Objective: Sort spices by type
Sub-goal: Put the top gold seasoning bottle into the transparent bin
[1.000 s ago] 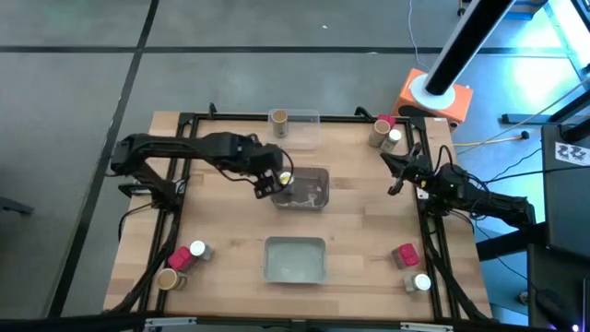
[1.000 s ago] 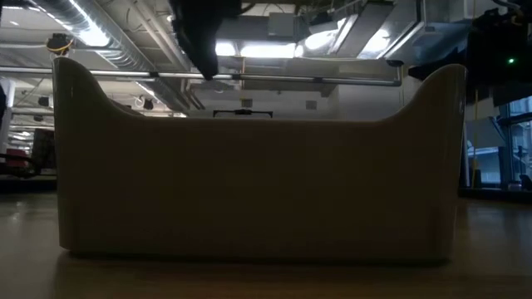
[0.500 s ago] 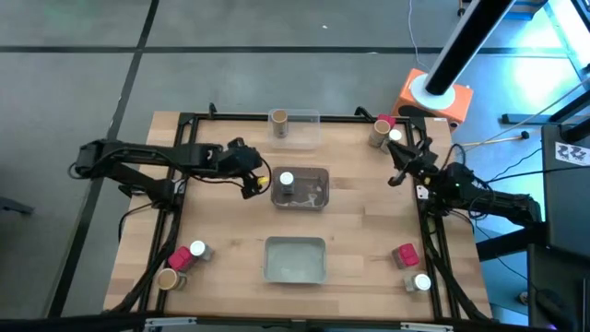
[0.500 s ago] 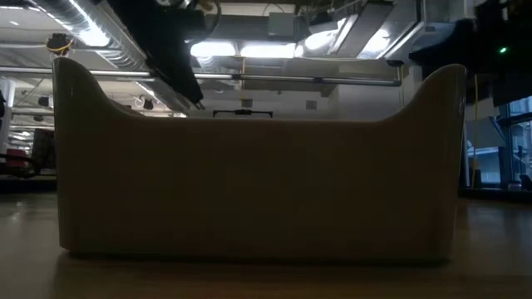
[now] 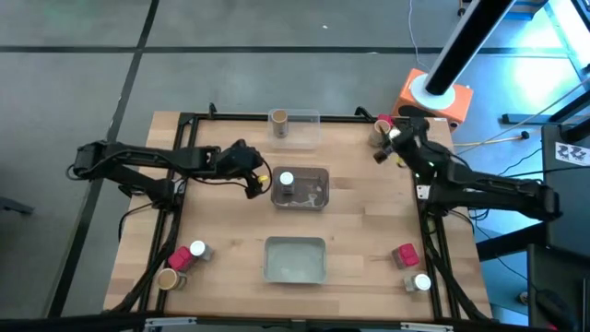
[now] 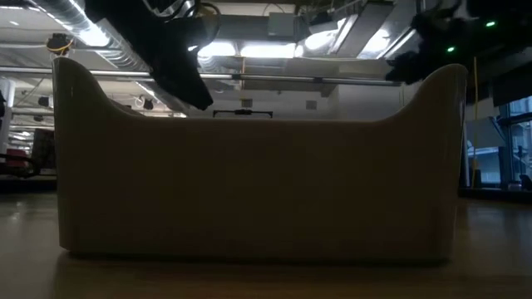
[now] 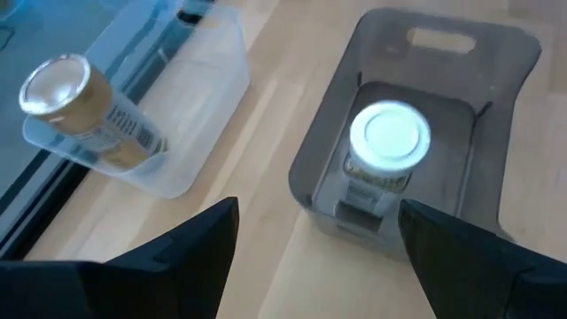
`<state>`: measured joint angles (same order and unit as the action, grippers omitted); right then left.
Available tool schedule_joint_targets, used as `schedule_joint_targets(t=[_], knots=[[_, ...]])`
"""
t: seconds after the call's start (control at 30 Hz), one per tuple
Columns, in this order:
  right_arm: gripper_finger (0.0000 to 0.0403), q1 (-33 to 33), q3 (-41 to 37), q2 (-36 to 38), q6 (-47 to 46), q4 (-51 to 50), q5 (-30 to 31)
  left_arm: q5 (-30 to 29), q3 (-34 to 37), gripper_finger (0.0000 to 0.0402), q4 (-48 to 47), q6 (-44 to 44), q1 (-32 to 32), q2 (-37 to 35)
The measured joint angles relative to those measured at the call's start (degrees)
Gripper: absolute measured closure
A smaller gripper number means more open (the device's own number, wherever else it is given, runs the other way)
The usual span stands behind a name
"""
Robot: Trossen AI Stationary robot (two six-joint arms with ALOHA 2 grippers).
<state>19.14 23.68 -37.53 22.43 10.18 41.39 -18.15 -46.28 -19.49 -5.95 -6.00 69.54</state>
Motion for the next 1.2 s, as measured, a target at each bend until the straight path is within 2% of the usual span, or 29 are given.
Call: schedule_joint_targets(t=[0.13,0.23,0.4,0.57,0.77,0.9,1.2], knots=[[0.0196,7.60,5.16,-7.17,-2.30,-4.06,-1.37,0.00,1.63,0.0108,2.14,1.19,-0.02,0.00],[0.0179,13.73,10.56,-13.19,-6.20,-10.58,-5.80,0.00,2.74,0.0108,2.42,2.82,-0.03,0.00],[0.0142,22.45,22.42,-23.53,-11.70,-26.42,-15.04,0.00,3.67,0.0108,2.07,2.93,-0.04,0.02],[0.0108,27.67,33.61,-32.53,-13.22,-43.27,-19.94,0.00,3.70,0.0108,2.11,3.63,-0.04,0.02],[0.0101,29.40,39.90,-38.78,-14.47,-58.03,-19.39,-0.01,3.70,0.0108,2.09,6.34,-0.04,0.02],[0.0103,29.20,40.11,-39.59,-14.28,-59.77,-18.83,-0.02,3.70,0.0108,2.08,7.98,-0.04,0.02],[0.0104,29.34,40.17,-40.55,-16.48,-59.19,-27.10,-0.03,3.70,0.0108,2.08,13.47,-0.04,0.02]])
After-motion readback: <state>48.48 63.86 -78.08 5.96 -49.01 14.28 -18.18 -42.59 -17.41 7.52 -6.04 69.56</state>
